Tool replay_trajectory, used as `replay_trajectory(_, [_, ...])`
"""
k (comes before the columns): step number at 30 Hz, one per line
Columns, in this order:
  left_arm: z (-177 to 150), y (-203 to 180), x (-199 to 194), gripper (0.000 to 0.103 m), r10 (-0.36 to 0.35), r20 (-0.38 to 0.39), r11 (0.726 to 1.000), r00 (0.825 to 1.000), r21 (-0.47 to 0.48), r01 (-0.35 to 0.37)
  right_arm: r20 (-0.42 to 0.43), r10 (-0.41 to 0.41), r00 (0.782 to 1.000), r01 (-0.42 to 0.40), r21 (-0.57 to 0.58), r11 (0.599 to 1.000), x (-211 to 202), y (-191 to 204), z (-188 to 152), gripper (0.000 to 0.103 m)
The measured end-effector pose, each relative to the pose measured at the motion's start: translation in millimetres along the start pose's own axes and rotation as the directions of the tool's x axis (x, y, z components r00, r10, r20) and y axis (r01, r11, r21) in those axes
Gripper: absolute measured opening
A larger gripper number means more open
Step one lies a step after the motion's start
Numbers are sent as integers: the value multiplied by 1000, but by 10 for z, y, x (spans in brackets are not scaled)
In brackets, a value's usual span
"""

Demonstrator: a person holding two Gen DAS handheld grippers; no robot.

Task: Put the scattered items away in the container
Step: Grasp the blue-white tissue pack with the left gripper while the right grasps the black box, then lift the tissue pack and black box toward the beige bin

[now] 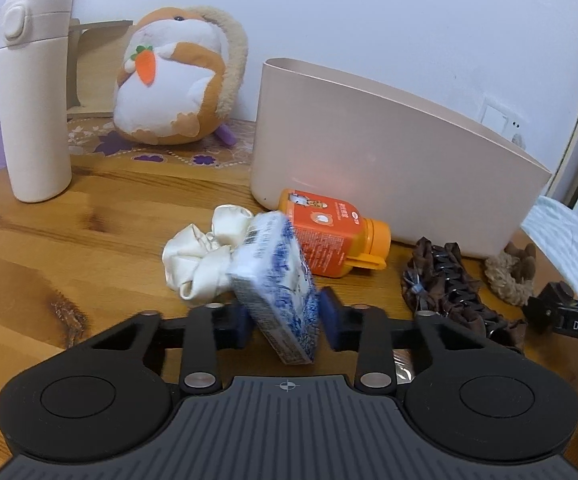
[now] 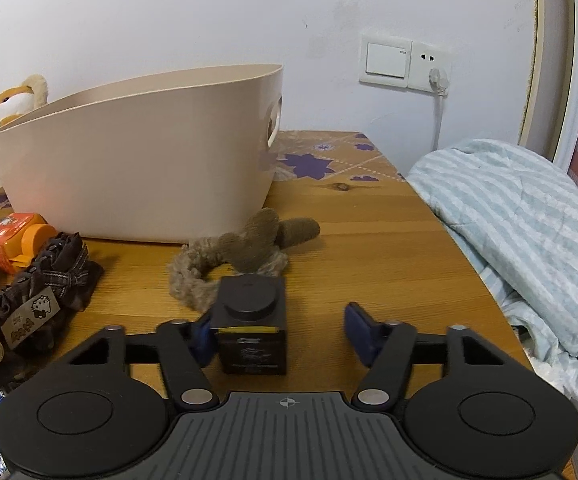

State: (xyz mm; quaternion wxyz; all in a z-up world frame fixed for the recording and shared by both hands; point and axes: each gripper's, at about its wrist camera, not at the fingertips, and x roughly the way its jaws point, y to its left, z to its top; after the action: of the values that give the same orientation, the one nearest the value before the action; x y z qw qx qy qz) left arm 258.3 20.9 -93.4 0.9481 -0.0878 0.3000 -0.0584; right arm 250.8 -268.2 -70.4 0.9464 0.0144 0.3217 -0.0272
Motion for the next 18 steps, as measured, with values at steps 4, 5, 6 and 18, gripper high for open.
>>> replay_trajectory(4, [-29, -18, -23, 15, -24, -8, 1000, 1000, 0, 24, 8, 2, 1000, -2, -7, 1000, -39, 37, -28, 29])
replay_trajectory(5, [-39, -25, -34, 14, -25, -9, 1000, 1000, 1, 25, 9, 0, 1000, 0, -6, 1000, -48, 45, -35, 29])
replay_trajectory(6, [-50, -33, -47, 14, -24, -9, 1000, 1000, 1, 24, 9, 0, 1000, 0, -4, 1000, -53, 43, -38, 29])
replay_trajectory(18, [-154, -98, -300, 13, -30, 19, 999, 999, 29, 30, 2, 21, 1000, -21, 56, 998, -229, -69, -128, 29])
